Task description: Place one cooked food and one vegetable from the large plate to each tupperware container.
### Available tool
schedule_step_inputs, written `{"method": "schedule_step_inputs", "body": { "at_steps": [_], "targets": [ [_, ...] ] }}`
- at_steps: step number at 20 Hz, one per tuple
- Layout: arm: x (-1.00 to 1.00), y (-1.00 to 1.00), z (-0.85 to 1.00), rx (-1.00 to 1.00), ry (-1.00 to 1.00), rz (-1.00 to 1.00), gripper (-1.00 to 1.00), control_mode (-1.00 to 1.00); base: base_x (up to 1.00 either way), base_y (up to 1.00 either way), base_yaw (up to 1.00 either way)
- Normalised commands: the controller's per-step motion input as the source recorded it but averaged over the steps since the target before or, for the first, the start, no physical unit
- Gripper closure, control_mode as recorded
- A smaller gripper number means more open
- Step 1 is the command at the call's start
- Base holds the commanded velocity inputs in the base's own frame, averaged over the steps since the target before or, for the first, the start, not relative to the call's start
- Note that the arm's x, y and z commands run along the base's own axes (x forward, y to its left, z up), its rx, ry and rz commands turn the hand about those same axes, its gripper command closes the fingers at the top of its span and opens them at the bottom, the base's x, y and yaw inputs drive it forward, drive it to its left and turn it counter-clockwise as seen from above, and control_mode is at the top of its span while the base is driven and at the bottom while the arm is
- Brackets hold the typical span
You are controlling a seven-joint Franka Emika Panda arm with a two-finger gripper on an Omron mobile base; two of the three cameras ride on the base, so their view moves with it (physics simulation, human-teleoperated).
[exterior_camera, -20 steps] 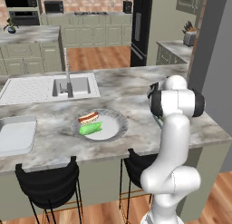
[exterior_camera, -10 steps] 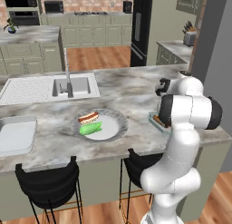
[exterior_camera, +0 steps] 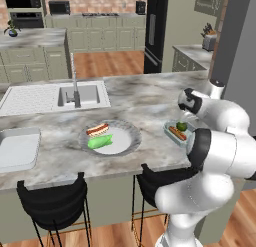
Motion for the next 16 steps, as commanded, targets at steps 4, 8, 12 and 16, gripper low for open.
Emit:
{"method": "schedule_step_inputs", "body": {
  "at_steps": [4,8,12,16],
  "targets": [
    [-0.56,0.87,0.73,0.06,0.0,-0.01,-1.0,-1.0,0.0,0.0,0.0],
    [-0.23,1.0,0.49,0.01,0.0,0.0,-1.0,-1.0,0.0,0.0,0.0],
    [-0.23,1.0,0.4,0.02,0.0,-0.01,-1.0,-1.0,0.0,0.0,0.0],
    [-0.38,1.0,0.21,0.08,0.01,-0.1,-1.0,-1.0,0.0,0.0,0.0]
  ]
}}
